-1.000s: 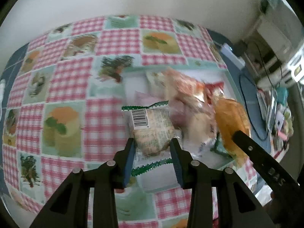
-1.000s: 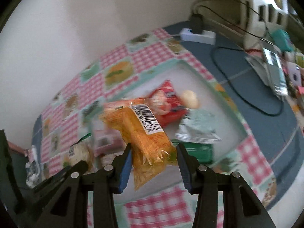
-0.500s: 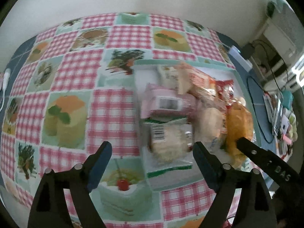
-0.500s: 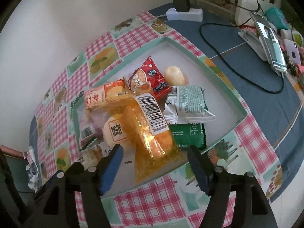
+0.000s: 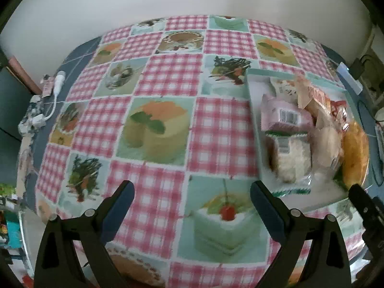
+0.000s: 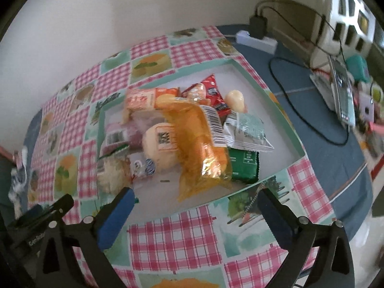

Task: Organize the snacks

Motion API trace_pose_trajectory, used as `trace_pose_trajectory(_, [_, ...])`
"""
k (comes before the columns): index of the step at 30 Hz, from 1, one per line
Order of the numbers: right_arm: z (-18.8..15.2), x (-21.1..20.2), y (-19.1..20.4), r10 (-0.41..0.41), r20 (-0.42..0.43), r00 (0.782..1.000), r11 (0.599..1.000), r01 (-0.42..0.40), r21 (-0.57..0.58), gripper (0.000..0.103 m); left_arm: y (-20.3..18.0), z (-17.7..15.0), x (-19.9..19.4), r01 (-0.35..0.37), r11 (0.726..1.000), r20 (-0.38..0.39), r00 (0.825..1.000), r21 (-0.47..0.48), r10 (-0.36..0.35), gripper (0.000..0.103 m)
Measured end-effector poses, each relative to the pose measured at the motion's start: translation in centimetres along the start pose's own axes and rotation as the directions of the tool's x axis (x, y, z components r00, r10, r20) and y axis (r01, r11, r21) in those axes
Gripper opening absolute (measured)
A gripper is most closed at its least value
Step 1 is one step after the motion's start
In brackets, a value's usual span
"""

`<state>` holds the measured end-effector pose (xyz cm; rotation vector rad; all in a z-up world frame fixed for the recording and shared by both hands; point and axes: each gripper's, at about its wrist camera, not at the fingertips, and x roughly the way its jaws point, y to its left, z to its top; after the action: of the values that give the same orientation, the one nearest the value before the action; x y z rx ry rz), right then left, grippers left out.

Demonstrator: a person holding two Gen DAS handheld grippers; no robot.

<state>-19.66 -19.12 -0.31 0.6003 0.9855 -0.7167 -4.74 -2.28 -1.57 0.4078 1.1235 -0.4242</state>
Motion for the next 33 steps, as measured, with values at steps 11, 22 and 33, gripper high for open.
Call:
trace_pose_trajectory(11, [-0.4, -2.1, 0.9, -0.006, 0.087, 0.996, 0.999, 0.009, -0.033, 0.103, 1.9, -1.0, -1.1, -0.002, 0.998, 0.01, 1.0, -0.068, 0.003, 0.097])
trace_pose_trajectory(22, [-0.3, -2.6, 1.4, -0.004, 0.111, 0.994, 0.998, 0.01, -0.059, 0.103, 1.8, -0.8, -1.9, 0.0, 0.998, 0.046, 0.999, -0.059, 0.003, 0.097])
trace_pose_trajectory(33, [-0.3, -2.8, 1.8, -0.002, 0.124, 0.992, 0.997, 0.012, -0.078, 0.103, 1.9, -0.8, -2.3, -0.01, 0.998, 0.067, 0.998, -0.055, 0.013, 0.097])
